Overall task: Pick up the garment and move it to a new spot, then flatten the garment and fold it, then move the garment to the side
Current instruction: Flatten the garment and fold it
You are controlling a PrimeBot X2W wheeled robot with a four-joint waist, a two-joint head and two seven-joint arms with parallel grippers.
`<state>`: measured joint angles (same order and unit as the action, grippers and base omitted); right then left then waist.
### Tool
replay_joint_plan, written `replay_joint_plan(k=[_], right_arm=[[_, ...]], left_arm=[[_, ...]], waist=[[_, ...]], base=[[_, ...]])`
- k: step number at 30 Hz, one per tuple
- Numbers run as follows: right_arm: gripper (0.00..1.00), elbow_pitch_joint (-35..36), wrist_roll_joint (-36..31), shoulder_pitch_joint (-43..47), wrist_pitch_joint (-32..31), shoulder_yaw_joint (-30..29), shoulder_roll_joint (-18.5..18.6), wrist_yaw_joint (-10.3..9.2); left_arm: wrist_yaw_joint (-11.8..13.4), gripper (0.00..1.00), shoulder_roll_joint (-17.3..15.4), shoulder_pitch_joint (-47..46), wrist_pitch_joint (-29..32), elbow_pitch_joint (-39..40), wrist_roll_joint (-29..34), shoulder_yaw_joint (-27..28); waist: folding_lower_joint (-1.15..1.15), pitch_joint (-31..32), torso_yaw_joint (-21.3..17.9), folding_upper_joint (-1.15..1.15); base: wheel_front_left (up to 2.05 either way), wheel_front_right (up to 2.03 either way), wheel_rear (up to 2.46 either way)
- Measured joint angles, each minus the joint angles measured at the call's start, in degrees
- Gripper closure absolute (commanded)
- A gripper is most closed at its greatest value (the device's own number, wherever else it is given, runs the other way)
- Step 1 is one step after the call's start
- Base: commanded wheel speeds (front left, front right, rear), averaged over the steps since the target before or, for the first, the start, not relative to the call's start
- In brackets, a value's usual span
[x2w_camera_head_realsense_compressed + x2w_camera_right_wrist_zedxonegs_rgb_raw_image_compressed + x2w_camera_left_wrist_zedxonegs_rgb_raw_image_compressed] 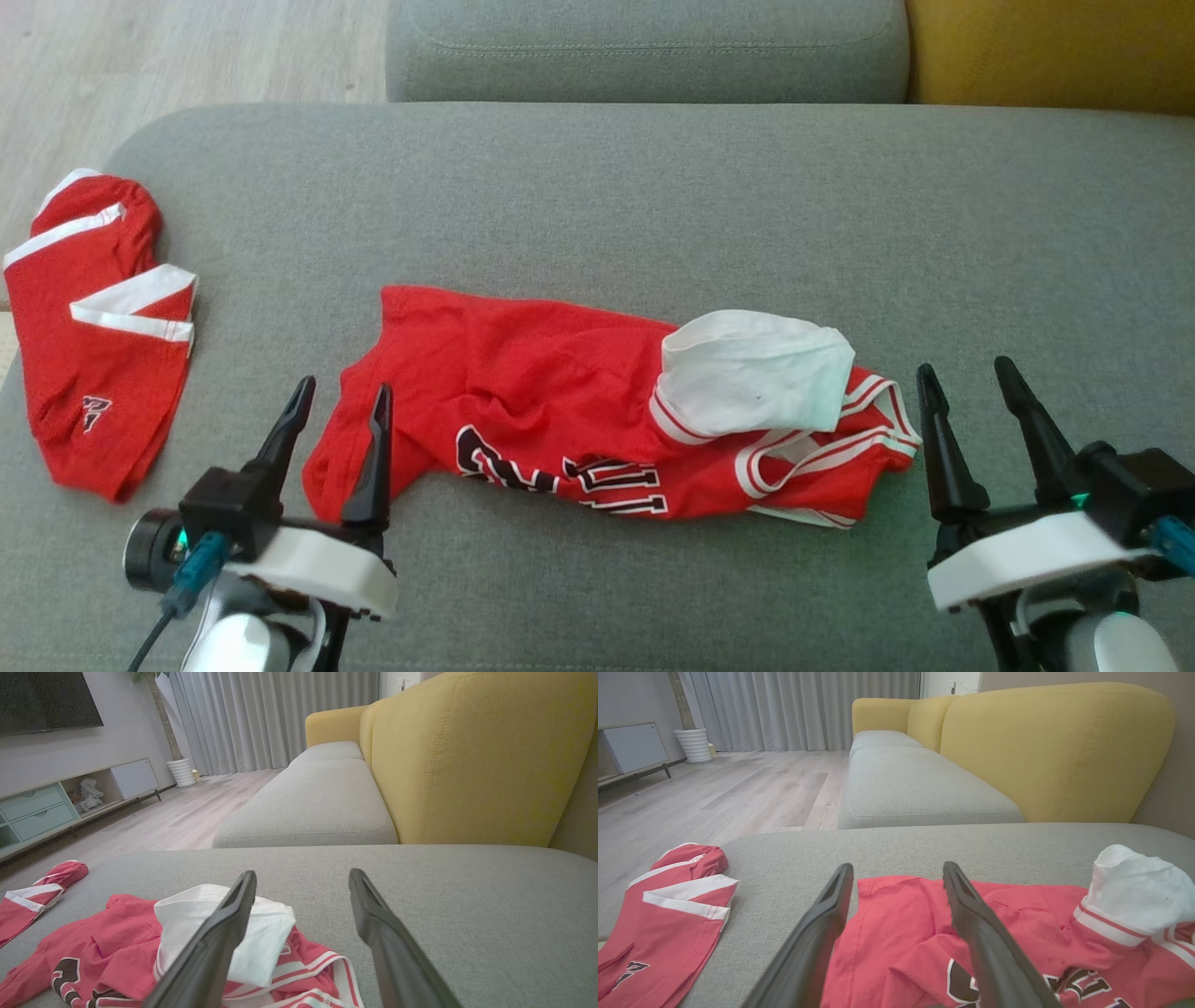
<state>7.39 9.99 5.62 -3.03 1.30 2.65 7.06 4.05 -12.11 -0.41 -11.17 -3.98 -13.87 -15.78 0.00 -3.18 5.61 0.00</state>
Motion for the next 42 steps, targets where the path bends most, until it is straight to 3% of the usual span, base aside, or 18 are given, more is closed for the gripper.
replay_joint_plan(k=[10, 15, 25, 29, 34, 35, 37, 42], right_arm=[[0.0, 0.27, 0.1, -0.02, -0.02, 0.07, -0.01, 0.0], [0.0, 1.2, 0.09, -0.42, -0.35, 0.29, -0.01, 0.0], [0.0, 1.48, -1.18, -5.73, -1.03, 1.54, -0.01, 0.0], [0.0, 0.67, -0.94, -7.39, -0.66, 1.94, -0.01, 0.0], [0.0, -0.64, -0.38, -7.39, 0.04, 1.68, -0.01, 0.0], [0.0, -0.74, -0.21, -7.41, 0.1, 1.67, 0.0, 0.0], [0.0, -0.98, 0.18, -7.44, 0.31, 1.71, 0.0, 0.0], [0.0, -2.04, 0.94, -7.52, 0.32, 1.82, 0.0, 0.0]], left_arm=[[0.07, 0.0, 0.02, -0.17, 0.07, -0.51, -1.63, -0.01], [-0.74, 0.0, 0.38, -4.54, 3.15, -3.74, -2.9, -0.21], [-5.8, 0.0, 0.77, -25.9, 8.25, -25.08, -7.21, 1.11], [-8.16, 0.0, 0.76, -29.89, 9.92, -36.32, -10.22, 2.31], [-10.61, 0.0, 0.98, -32.59, 11.62, -42.1, -13.21, 2.02], [-10.72, 0.21, 0.97, -33.33, 11.57, -42.73, -13.55, 1.87], [-10.94, 1.0, 0.84, -34.35, 11.33, -44.01, -13.92, 1.6], [-11.17, 1.0, 0.62, -35.13, 8.91, -45.97, -14.11, -0.51]], waist=[[0.0, -0.87, -0.23, 0.0], [0.0, -3.31, -0.62, 0.0], [0.01, -11.51, -2.54, 0.0], [0.01, -13.67, -4.76, 0.0], [0.0, -14.45, -5.82, 0.0], [0.01, -14.53, -5.89, 0.0], [0.0, -14.65, -6.03, 0.0], [0.01, -14.44, -5.74, 0.0]], base=[[0.0, 0.0, 0.0], [0.0, 0.0, 0.0], [0.0, 0.0, 0.0], [0.0, 0.0, 0.0], [0.0, 0.0, 0.0], [0.0, 0.0, 0.0], [0.0, 0.0, 0.0], [0.0, 0.0, 0.0]])
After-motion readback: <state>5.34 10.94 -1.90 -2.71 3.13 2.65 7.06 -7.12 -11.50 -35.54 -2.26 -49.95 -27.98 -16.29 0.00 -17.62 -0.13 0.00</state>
